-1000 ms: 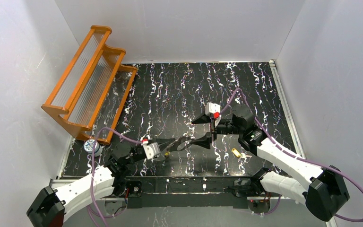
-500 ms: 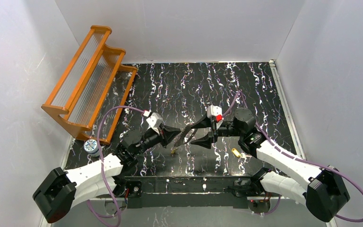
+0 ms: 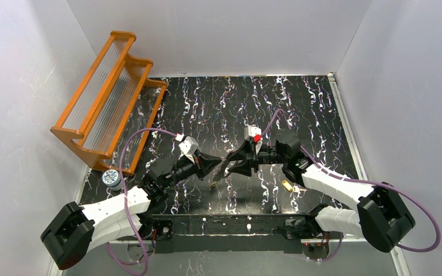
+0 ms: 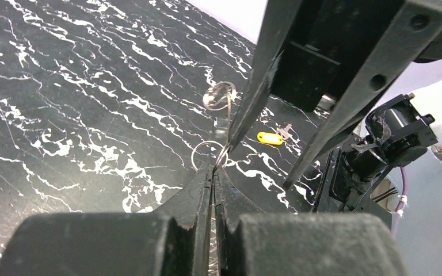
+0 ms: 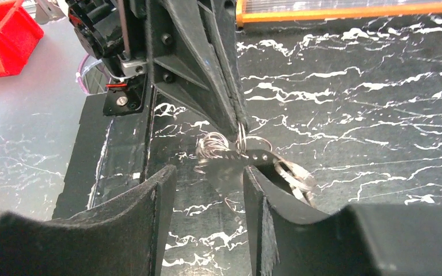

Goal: Put the keys on the keyring
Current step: Adjust the keyring.

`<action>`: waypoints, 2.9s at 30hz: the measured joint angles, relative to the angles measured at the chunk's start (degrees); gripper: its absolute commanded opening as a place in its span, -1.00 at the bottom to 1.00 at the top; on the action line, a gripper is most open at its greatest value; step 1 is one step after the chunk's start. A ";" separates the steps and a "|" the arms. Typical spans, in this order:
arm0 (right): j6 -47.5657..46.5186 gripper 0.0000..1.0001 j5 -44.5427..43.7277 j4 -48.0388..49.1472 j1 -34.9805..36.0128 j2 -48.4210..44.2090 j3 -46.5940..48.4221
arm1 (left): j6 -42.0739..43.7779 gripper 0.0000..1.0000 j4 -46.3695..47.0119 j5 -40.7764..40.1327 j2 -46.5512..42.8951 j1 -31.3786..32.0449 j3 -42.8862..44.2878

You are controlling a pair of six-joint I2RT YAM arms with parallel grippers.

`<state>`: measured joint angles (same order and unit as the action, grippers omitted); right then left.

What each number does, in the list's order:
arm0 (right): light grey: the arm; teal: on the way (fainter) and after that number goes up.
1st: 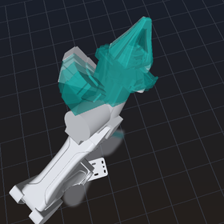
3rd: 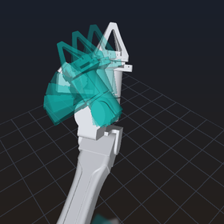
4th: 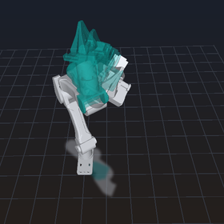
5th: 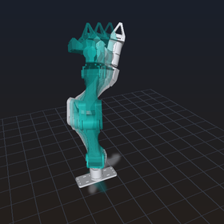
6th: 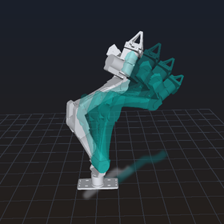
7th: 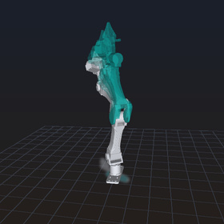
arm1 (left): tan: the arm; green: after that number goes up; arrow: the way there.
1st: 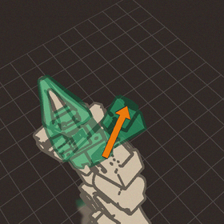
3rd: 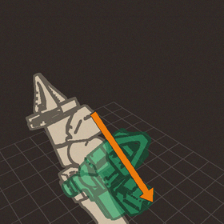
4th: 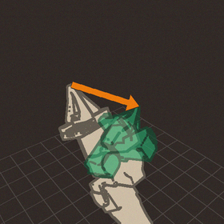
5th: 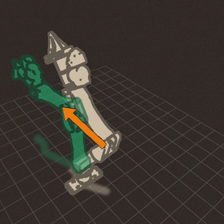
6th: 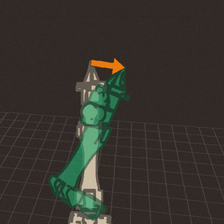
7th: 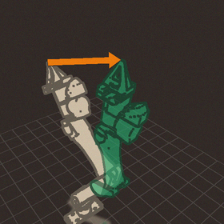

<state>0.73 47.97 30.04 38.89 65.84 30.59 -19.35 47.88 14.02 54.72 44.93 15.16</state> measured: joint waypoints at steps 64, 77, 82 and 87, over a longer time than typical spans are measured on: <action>-13.35 -0.18 1.05 -7.72 0.13 3.26 5.68 | 15.63 -1.00 -12.83 6.08 2.27 0.04 6.69; -15.91 -0.97 1.36 -12.59 0.87 6.54 8.74 | 15.74 -1.00 -13.77 7.06 2.27 0.04 7.32; -16.24 -0.97 1.33 -14.10 0.90 6.54 8.96 | 16.15 -0.12 -14.71 6.86 2.23 0.07 7.50; -17.38 -0.97 0.83 -19.43 0.98 6.51 9.81 | 17.55 0.00 -20.39 3.96 1.31 0.09 10.29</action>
<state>-16.64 48.80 10.61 39.88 72.36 40.40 -1.80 27.49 17.98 56.03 45.01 25.45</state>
